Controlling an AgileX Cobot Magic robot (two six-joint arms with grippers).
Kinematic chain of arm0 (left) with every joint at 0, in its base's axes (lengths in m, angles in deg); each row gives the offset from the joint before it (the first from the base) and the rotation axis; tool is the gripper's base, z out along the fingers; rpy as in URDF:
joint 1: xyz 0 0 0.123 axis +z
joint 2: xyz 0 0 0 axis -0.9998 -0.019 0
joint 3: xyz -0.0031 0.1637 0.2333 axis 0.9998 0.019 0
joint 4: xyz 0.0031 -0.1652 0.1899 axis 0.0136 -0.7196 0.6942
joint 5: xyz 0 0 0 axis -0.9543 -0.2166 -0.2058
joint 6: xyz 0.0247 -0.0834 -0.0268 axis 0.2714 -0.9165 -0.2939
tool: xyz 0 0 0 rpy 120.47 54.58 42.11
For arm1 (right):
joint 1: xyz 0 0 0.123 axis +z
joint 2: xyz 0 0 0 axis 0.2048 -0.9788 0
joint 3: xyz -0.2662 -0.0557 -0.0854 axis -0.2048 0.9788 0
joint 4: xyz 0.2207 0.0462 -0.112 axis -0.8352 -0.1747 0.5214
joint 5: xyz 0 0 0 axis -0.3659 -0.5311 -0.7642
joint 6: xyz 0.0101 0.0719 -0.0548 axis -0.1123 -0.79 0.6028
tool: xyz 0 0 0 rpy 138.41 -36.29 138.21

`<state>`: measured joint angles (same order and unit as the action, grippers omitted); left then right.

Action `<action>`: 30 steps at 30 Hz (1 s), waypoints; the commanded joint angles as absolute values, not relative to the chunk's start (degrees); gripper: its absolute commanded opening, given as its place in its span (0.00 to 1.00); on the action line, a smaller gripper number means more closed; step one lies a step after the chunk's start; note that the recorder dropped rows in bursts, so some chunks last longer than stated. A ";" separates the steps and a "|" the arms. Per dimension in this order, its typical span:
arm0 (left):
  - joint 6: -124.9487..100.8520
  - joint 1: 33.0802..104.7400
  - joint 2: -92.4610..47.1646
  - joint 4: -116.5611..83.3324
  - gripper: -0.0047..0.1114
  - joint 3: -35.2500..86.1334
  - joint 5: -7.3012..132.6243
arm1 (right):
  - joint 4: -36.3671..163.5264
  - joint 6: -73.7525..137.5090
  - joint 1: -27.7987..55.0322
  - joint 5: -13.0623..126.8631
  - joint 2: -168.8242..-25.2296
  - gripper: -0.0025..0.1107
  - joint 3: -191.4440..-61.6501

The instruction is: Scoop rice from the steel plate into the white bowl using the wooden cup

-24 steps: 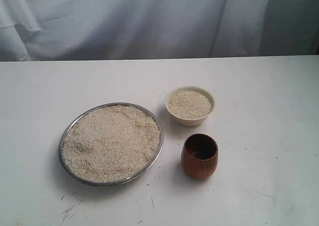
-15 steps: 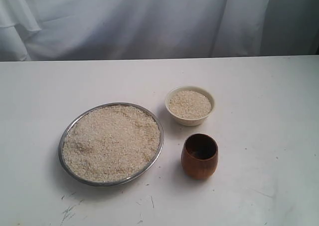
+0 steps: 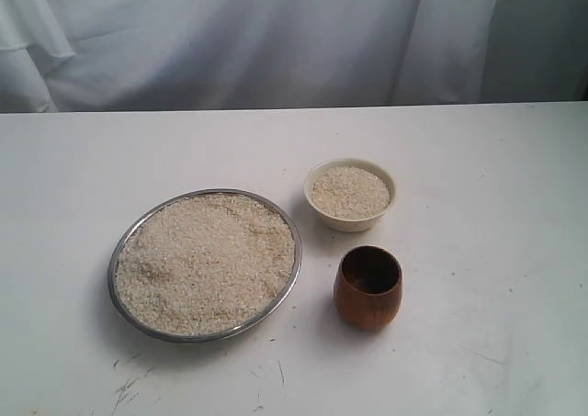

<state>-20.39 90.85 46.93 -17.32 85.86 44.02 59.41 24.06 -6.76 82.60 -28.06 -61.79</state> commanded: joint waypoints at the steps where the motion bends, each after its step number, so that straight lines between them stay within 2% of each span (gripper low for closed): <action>1: -20.42 90.69 47.16 -17.29 0.04 86.13 44.40 | 57.61 21.34 -7.25 90.35 -27.92 0.02 -61.65; 11: -20.42 90.69 47.16 -17.29 0.04 86.13 44.40 | 57.72 24.60 -7.25 90.54 -32.94 0.02 -69.64; 21: -20.42 90.69 47.16 -17.29 0.04 86.13 44.40 | 66.90 19.45 -7.25 96.28 -52.53 0.02 -78.95; 30: -20.42 90.69 47.16 -17.29 0.04 86.13 44.40 | 78.14 8.94 -7.14 96.85 -68.86 0.02 -80.78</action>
